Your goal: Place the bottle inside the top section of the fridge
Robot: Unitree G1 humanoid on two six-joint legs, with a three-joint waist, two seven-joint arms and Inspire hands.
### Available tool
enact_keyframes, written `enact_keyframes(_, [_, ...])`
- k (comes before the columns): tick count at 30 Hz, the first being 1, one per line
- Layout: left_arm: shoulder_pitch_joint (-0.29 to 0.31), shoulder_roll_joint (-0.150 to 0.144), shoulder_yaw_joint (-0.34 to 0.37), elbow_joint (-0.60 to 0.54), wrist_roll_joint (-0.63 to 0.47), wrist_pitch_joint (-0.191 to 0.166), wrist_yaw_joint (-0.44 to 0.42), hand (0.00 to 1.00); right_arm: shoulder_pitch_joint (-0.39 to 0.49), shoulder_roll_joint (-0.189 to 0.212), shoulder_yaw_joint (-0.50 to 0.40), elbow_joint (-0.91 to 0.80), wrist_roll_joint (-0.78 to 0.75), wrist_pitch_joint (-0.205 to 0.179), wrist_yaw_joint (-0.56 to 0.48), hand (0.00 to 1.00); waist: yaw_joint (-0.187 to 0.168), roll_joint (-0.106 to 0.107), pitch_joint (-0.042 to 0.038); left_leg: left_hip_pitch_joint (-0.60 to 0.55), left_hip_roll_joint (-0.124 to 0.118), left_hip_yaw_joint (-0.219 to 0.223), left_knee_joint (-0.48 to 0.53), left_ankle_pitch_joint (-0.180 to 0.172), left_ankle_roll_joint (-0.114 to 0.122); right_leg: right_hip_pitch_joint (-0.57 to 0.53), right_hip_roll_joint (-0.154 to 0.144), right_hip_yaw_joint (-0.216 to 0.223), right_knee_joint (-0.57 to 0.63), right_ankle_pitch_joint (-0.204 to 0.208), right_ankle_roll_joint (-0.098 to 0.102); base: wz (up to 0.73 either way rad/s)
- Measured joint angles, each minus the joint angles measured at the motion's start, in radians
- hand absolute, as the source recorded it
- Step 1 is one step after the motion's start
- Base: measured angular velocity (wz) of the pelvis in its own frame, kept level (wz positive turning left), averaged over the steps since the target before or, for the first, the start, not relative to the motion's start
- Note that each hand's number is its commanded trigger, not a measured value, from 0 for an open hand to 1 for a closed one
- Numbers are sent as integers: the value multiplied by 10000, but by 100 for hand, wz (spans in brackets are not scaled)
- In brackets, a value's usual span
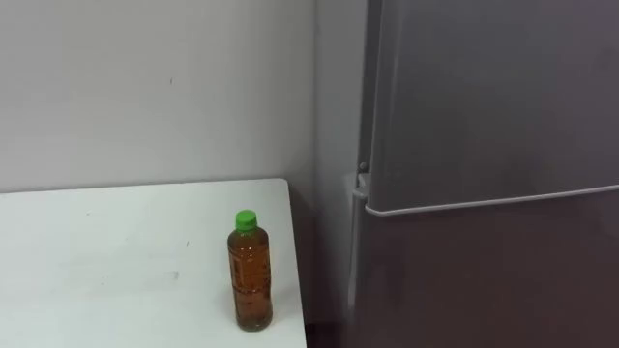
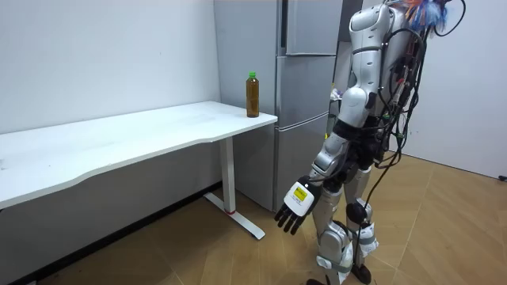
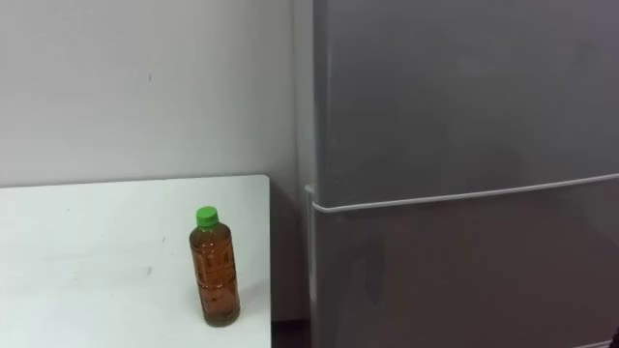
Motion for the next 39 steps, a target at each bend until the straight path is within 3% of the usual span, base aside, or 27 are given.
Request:
enact_keyframes(15, [77,-22,45,76,584,128,-15,0,-28,12,-322,148,-27,21,280,0,5,1,4,0,0,4,-13,0,0,-1,-3,-20,-8,-2,2,0])
enact_keyframes(18, [61,-143,360,76,565,217,-12,0,-24,18,-382,156,-23,34,305,0,-3,6,3,8,-1,-6,-16,0,0,37,-8,-62,-23,-3,3,1])
enact_keyframes(24, [-20,-152,869,75,-561,212,67,0,-24,19,-554,225,-16,131,381,0,-2,4,4,102,-4,-96,-33,-6,-10,180,-11,-204,-158,-6,4,4])
enact_keyframes(28, [21,-129,1210,-528,-1553,202,409,0,5,8,-688,220,3,229,355,0,24,17,1,155,-12,-92,-35,-6,-10,183,-15,-204,-150,-6,4,0])
enact_keyframes(31, [-179,-122,1667,-607,-1601,132,539,0,2,-9,-710,211,-134,227,376,0,72,27,0,169,-11,-75,-34,-7,-10,184,-8,-166,-147,-5,4,0])
enact_keyframes(33, [-331,-120,2045,-613,-1838,77,654,0,12,-8,-882,209,-306,229,430,0,106,135,-58,179,-10,-68,-36,-7,-10,184,-8,-144,-136,-4,4,0])
enact_keyframes(39, [-221,-170,2670,-2174,-3387,-86,1385,0,261,-4,-1553,8,-531,236,511,0,244,215,-36,355,-8,-40,-141,-10,-15,329,3,-44,-129,-11,12,-3])
